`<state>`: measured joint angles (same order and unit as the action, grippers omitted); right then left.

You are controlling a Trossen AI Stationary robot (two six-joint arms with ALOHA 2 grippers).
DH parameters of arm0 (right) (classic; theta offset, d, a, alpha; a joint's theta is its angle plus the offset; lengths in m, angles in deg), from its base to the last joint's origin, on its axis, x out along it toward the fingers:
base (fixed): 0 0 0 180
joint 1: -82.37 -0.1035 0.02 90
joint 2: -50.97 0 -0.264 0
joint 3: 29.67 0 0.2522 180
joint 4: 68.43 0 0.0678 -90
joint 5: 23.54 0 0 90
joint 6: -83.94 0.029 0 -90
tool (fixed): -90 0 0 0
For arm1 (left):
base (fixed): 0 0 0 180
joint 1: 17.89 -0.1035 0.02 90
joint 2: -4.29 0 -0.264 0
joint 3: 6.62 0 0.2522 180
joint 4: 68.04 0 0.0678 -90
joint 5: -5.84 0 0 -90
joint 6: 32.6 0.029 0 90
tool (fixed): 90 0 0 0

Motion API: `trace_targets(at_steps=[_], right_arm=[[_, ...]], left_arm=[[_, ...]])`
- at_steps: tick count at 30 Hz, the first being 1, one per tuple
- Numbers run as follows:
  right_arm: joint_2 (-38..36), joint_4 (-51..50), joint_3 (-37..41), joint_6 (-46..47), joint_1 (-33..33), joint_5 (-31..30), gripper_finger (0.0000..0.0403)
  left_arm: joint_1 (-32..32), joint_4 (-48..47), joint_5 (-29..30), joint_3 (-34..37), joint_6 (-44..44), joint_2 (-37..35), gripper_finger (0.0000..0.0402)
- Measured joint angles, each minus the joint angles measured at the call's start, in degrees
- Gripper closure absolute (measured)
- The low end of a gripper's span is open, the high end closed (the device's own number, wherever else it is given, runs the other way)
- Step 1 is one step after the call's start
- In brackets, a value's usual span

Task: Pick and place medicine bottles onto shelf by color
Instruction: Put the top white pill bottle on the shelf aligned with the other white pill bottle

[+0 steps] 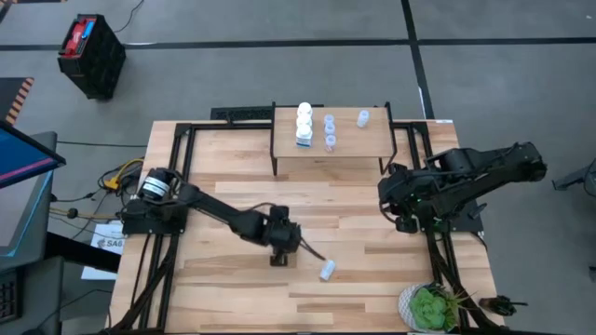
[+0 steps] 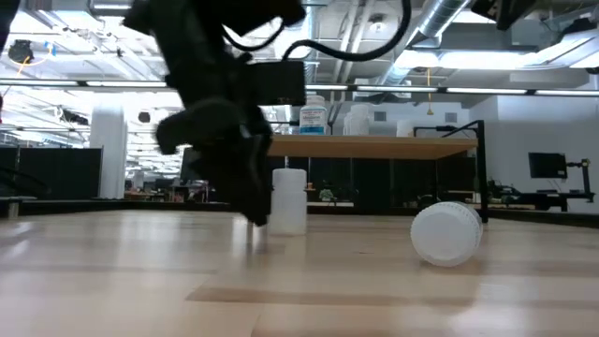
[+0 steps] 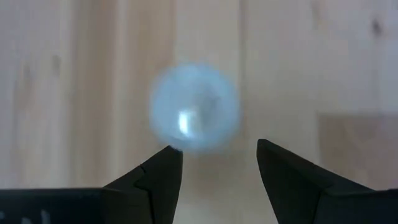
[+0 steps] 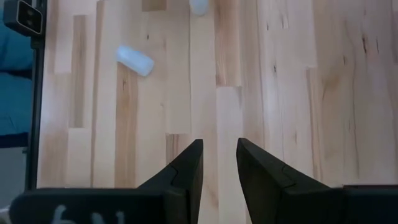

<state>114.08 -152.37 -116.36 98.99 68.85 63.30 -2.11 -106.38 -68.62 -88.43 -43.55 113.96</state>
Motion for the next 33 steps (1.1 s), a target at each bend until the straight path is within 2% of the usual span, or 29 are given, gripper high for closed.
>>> trace_targets(at_steps=[11, 17, 22, 25, 28, 33], right_arm=[[-0.04, 0.37, 0.00, -0.02, 0.02, 0.00, 0.0282], [-0.04, 0.40, 0.00, -0.02, 0.02, 0.00, 0.0282], [-0.04, 0.41, 0.00, -0.02, 0.02, 0.02, 0.0282], [-0.04, 0.41, 0.00, 0.00, 0.02, 0.02, 0.0282], [-0.04, 0.42, 0.00, 0.00, 0.02, 0.02, 0.0282], [-0.04, 0.53, -0.02, -0.26, 0.04, 0.02, 0.0282]], left_arm=[[-9.60, 11.47, -4.85, 0.00, 10.38, 0.00, 0.0207], [-12.06, 19.00, -6.84, 0.00, 15.18, 0.00, 0.0207], [-12.61, 21.71, -6.65, -0.60, 16.78, 0.00, 0.0207], [-11.47, 19.04, -6.40, -3.23, 16.80, -0.06, 0.0207], [-9.00, 12.43, -5.39, -6.40, 17.30, -0.50, 0.0207], [-5.27, -6.02, -4.88, -12.34, 20.10, -1.03, 0.0207]])
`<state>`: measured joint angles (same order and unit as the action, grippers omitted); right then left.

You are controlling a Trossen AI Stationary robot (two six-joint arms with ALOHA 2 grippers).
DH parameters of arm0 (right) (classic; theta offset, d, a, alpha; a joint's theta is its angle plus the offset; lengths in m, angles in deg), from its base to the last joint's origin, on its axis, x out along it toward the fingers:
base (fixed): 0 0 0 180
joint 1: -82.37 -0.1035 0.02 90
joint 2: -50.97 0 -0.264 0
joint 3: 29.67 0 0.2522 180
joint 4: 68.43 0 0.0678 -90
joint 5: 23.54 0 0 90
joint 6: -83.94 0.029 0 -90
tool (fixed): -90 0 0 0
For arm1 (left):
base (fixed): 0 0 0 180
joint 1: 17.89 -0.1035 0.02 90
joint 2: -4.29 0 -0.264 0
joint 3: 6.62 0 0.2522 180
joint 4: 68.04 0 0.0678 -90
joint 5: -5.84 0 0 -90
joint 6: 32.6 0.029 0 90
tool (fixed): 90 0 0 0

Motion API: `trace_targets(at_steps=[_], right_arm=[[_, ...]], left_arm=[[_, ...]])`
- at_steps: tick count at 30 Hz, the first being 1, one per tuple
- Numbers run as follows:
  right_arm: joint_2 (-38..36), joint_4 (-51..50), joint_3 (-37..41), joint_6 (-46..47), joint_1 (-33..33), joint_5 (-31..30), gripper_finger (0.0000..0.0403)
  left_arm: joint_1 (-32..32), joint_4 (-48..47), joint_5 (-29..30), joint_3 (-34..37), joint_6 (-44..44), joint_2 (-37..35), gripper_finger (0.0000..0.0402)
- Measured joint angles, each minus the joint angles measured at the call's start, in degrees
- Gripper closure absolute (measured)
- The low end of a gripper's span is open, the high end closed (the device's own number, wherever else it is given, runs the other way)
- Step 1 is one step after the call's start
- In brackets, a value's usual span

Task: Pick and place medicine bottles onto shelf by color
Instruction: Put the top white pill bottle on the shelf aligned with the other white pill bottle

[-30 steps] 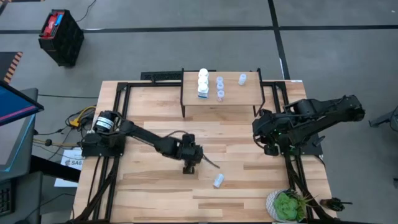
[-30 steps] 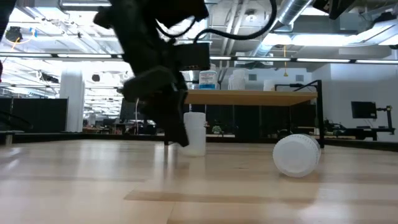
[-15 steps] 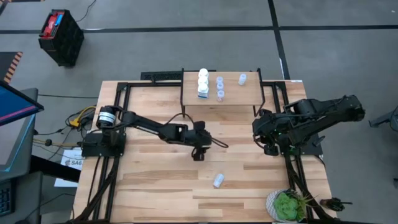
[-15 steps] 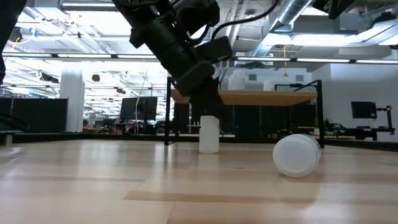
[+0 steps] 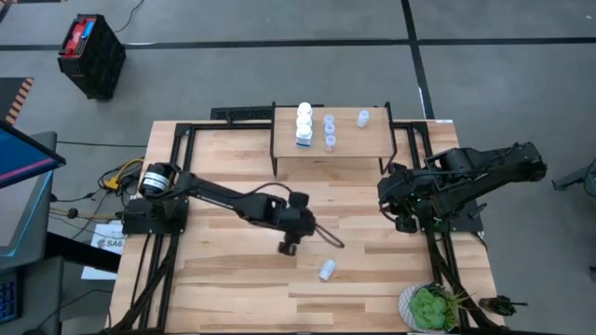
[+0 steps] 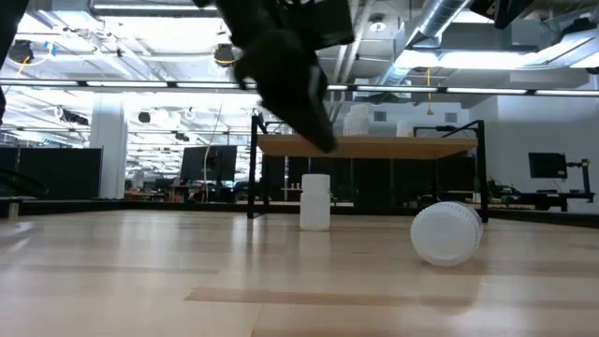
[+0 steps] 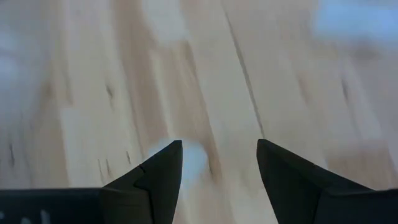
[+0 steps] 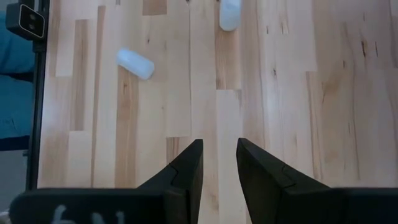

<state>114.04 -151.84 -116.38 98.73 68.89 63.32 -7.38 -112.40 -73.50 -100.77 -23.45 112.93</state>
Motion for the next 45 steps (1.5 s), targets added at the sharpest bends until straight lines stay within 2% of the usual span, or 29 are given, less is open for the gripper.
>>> trace_targets(at_steps=[5, 9, 11, 14, 19, 28, 40, 45], right_arm=[[-0.01, 0.16, 0.00, -0.26, 0.00, -1.13, 0.0282], [-0.01, 0.17, 0.00, -0.25, 0.02, -1.30, 0.0282], [-0.01, 0.22, 0.00, -0.25, 0.02, -1.33, 0.0282], [-0.01, 0.31, 0.00, -0.25, 0.02, -1.35, 0.0282], [-0.01, 0.33, 0.00, 0.03, 0.02, -1.39, 0.0282], [-0.02, 1.30, -0.04, 0.20, 0.02, -1.44, 0.0282], [-0.01, 1.40, -0.04, 0.19, 0.13, -1.48, 0.0282], [0.00, 1.58, -0.04, 0.19, 0.13, -1.47, 0.0282]], left_arm=[[2.43, -12.50, 0.08, -1.54, 4.69, -0.34, 0.0207], [2.62, -17.54, -5.60, 0.13, 4.52, -0.38, 0.0207], [1.97, -15.60, -6.70, 2.15, 4.65, -0.37, 0.0207], [1.17, -11.86, -4.12, 4.53, 7.76, -0.35, 0.0207], [0.41, -9.29, -3.03, 4.82, 15.02, 0.11, 0.0207], [-3.28, -5.24, -4.73, 4.86, 19.85, 3.77, 0.0207], [-5.04, 1.22, -5.40, -2.11, 25.42, 8.79, 0.0207], [-5.35, 9.60, -5.77, -2.47, 27.58, 8.74, 0.0207]])
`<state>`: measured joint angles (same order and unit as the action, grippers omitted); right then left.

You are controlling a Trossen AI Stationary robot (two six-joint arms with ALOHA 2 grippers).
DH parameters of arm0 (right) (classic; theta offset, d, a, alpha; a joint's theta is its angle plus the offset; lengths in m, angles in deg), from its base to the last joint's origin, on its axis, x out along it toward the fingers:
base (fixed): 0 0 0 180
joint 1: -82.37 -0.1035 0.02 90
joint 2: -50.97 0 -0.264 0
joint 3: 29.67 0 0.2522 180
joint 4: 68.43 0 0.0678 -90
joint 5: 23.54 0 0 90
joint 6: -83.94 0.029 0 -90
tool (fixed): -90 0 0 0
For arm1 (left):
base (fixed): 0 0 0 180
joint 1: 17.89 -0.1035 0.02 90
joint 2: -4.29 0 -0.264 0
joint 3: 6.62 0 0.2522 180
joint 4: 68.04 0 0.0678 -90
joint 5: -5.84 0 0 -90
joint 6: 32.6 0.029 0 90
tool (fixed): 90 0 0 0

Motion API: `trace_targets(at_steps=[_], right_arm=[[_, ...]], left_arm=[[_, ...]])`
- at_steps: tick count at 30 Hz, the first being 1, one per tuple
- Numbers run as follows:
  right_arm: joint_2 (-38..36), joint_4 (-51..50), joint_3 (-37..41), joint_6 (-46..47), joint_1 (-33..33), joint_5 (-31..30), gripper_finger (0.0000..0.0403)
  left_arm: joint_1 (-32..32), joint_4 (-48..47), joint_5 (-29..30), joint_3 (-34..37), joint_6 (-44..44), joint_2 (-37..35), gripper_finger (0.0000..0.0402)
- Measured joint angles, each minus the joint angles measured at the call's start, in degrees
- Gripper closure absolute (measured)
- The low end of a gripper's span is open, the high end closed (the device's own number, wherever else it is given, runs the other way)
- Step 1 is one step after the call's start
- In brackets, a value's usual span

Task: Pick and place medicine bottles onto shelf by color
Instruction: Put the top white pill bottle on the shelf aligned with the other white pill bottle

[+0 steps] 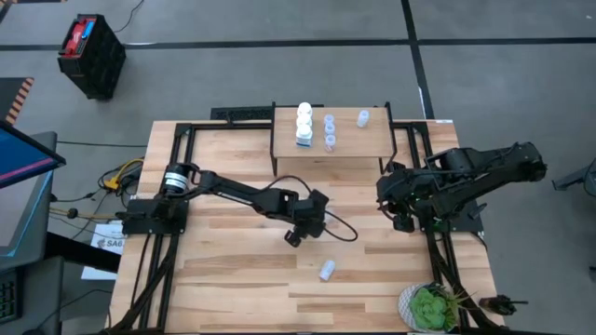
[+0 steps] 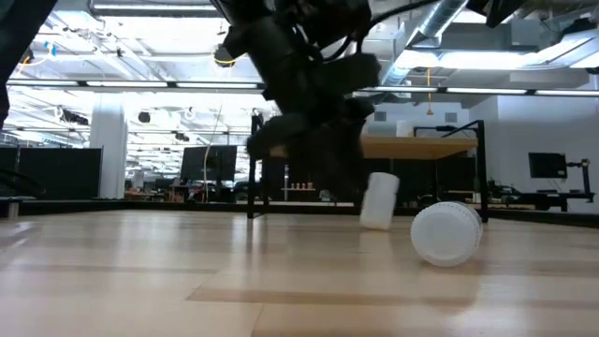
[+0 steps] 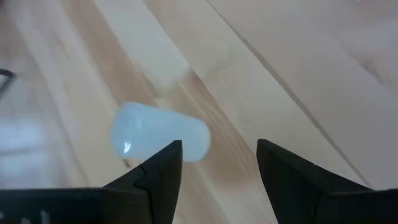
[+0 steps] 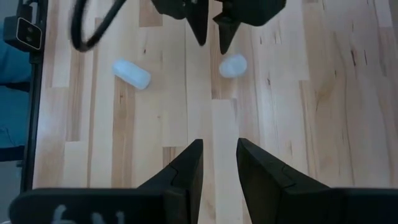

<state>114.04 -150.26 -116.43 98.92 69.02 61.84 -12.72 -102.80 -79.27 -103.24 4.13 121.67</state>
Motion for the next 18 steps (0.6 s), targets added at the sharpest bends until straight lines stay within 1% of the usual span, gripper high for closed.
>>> trace_targets(at_steps=[4, 9, 13, 18], right_arm=[[0.01, 0.18, 0.00, 0.02, 0.00, -0.01, 0.0282], [0.02, 0.67, 0.00, 0.04, -0.02, -0.01, 0.0282], [0.00, 1.05, 0.00, 0.04, 0.00, 0.01, 0.0282], [0.02, 1.37, 0.00, 0.08, 0.00, 0.02, 0.0282]], left_arm=[[-0.12, 1.86, 0.02, -0.68, 0.57, -0.02, 0.0207], [-0.14, 0.05, 1.87, -0.66, -1.59, -0.07, 0.0207], [-0.12, -5.76, 2.30, -0.66, -3.63, -0.09, 0.0207], [-0.12, -16.41, 6.09, -0.69, -7.89, -1.79, 0.0207]])
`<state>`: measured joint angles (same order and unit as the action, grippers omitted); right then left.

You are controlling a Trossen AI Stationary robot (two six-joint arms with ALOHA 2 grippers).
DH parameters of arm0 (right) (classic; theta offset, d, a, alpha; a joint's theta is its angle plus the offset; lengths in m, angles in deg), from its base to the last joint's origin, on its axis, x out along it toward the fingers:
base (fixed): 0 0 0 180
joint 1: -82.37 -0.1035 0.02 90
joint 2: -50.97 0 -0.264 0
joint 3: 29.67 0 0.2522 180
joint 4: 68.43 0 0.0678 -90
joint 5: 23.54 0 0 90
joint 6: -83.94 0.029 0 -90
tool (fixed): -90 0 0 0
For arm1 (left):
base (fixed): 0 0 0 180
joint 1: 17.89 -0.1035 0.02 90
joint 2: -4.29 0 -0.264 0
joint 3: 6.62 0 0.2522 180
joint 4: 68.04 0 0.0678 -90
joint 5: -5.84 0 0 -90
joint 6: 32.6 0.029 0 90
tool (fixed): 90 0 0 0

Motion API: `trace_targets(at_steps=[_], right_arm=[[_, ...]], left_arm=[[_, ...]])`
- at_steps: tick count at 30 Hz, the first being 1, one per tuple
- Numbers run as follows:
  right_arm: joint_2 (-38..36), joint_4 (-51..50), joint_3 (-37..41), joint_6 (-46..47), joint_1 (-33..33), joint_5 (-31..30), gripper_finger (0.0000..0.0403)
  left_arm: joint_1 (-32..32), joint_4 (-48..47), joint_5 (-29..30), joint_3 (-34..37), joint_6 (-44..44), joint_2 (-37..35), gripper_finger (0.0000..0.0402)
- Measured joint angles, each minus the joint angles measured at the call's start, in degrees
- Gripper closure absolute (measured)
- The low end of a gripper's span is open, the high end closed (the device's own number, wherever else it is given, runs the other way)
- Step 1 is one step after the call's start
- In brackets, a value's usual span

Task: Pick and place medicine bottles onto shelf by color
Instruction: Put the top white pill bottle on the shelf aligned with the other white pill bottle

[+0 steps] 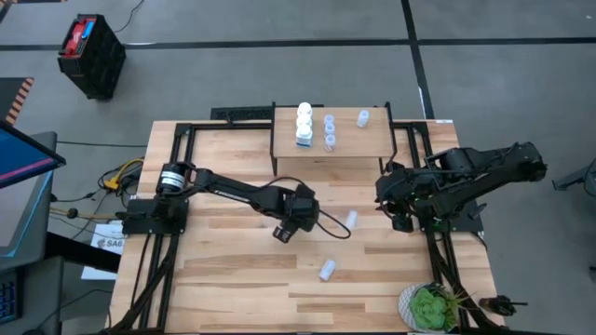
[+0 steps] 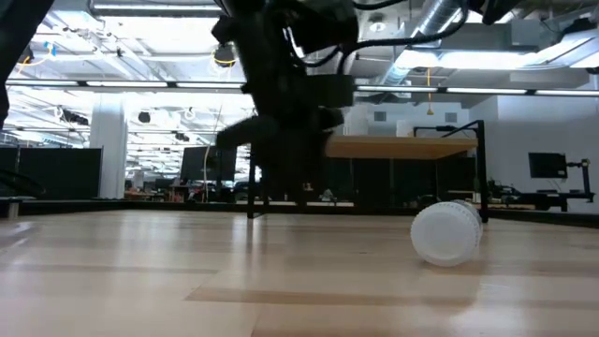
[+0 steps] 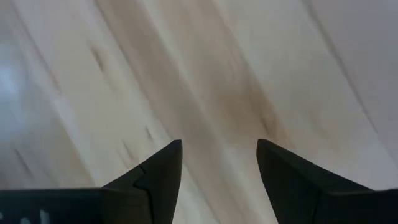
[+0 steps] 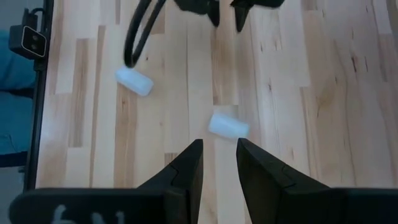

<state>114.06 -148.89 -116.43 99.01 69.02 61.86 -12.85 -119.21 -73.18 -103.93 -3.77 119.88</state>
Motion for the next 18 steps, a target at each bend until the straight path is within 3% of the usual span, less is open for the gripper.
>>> trace_targets(at_steps=[5, 11, 18], right_arm=[[0.00, 2.69, 1.16, 2.23, 0.00, -0.02, 0.0282], [-0.02, 5.23, 9.47, 8.77, 0.41, -3.13, 0.0282], [0.04, 14.10, 20.54, 34.13, 1.92, -4.68, 0.0282]], left_arm=[[0.04, -12.14, -1.74, 0.07, -7.81, -3.22, 0.0207], [1.48, -15.44, -19.20, 2.77, -12.33, -5.80, 0.0207], [3.23, -21.26, -16.91, 7.78, -16.07, -8.86, 0.0207]])
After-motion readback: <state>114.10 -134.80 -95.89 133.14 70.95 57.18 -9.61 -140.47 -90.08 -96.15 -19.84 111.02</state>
